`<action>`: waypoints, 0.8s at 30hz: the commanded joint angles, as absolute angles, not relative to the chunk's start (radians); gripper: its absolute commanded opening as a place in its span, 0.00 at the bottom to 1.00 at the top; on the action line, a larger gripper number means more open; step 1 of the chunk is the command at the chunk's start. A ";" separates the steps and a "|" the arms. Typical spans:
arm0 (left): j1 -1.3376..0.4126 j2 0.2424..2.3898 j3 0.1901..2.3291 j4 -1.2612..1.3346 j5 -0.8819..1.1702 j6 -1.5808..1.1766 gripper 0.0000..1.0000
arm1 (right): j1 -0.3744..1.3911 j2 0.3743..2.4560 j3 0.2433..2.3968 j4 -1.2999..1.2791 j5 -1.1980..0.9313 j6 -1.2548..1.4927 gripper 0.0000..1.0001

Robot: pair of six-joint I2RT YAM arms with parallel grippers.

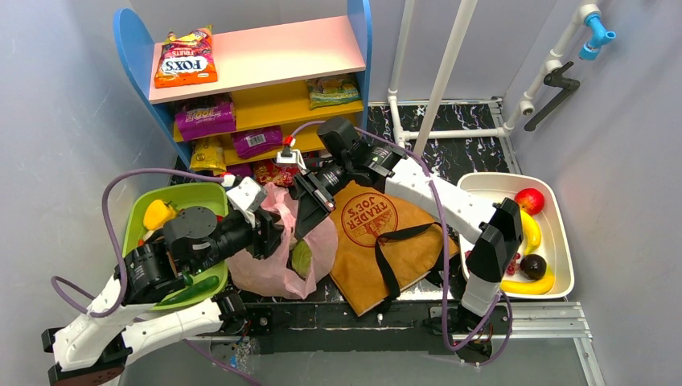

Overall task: Place the food into the grocery bag and tie it
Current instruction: Tie the grocery bag at the center of the board.

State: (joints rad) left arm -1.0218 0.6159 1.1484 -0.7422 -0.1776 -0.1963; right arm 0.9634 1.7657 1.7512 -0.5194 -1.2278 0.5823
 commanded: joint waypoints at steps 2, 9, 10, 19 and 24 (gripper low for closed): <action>-1.017 0.647 1.135 -0.636 -0.180 -0.106 0.50 | 0.968 1.686 1.695 -0.442 -1.210 0.670 0.01; -1.017 0.607 1.038 -0.516 -0.169 -0.054 0.60 | 0.967 1.667 1.664 -0.426 -1.199 0.703 0.01; -1.017 0.600 1.028 -0.503 -0.162 -0.048 0.60 | 0.966 1.666 1.660 -0.425 -1.196 0.710 0.01; -1.017 0.524 0.917 -0.379 -0.162 0.090 0.64 | 0.967 1.648 1.662 -0.441 -1.184 0.806 0.01; -1.017 0.458 0.825 -0.285 -0.104 0.230 0.66 | 0.967 1.624 1.651 -0.388 -1.161 0.877 0.01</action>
